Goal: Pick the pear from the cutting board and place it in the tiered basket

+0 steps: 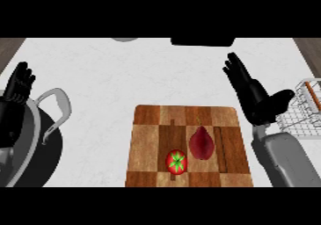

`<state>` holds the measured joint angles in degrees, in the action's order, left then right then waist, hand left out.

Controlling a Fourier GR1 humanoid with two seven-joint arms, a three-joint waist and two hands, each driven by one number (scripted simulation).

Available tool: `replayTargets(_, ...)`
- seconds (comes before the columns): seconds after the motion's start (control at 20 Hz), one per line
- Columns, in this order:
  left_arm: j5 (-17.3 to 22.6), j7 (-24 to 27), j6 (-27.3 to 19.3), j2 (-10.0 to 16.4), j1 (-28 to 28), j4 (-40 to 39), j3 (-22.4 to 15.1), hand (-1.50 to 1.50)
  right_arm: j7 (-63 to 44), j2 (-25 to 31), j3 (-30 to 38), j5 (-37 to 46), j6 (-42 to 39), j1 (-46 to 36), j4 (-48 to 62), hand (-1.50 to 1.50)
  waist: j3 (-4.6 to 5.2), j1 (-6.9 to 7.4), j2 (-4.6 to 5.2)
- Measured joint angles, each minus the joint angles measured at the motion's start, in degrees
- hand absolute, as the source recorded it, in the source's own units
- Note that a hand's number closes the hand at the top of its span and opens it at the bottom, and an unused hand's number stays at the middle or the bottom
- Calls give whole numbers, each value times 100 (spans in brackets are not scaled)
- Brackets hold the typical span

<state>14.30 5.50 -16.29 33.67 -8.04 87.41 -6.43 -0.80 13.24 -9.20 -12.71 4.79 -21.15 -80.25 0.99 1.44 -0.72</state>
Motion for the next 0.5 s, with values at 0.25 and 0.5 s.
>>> replayTargets(0.25, -157, -146, -216, -61, 144, 362, -204, 0, 457, 94, 750, -984, -735, -34, -141, 150, -190, -119, 12)
replayTargets(0.5, -137, -273, -422, -212, 264, 784, -524, 0, 532, -160, 1381, -1844, -868, 174, 141, -150, -302, -248, 15)
